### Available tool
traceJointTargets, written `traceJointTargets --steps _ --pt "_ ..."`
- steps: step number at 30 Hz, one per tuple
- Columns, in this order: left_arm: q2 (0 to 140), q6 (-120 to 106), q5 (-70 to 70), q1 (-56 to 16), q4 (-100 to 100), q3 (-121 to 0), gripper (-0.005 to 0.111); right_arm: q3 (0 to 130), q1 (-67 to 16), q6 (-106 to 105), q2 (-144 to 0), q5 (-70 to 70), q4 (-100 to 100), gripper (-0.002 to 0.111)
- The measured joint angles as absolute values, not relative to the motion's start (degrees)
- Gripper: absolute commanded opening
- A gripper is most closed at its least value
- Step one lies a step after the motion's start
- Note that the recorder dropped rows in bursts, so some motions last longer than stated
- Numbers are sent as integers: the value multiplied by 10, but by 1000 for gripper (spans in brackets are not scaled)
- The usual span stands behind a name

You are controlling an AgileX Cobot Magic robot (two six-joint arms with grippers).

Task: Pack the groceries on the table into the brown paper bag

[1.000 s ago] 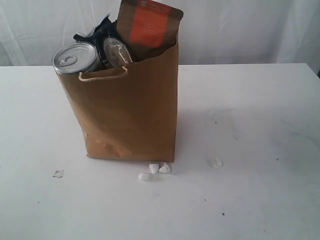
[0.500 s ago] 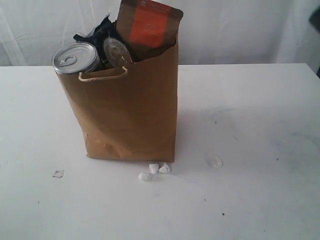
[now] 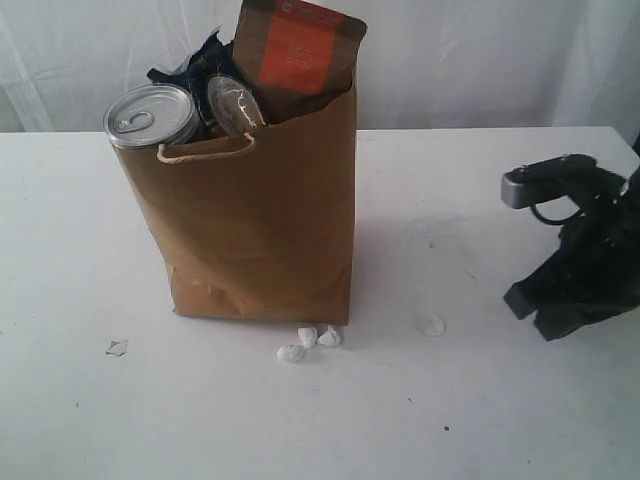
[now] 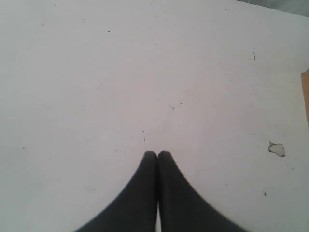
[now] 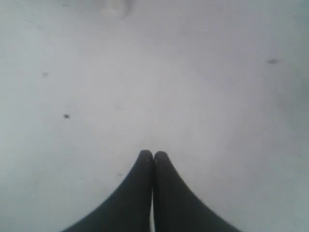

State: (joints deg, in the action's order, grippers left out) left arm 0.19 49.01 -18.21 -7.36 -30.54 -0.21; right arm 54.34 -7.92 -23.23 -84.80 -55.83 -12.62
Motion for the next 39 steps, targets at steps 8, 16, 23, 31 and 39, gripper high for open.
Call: traceJointTargets --steps 8,16,23,31,39 --pt "2 490 -182 -74 -305 -2 0 541 -79 -360 -868 -482 -230 0" --pt "2 490 -182 -74 -305 -2 0 541 -106 -454 -933 -329 -246 25" --pt "2 479 -221 -74 -304 -3 0 541 -127 -456 -979 -320 -250 43" --pt "2 477 -241 -74 -297 -8 0 541 -139 -456 -992 -304 -256 43" --pt "2 469 -241 -74 -296 -8 0 541 -147 -457 -1028 -266 -259 43"
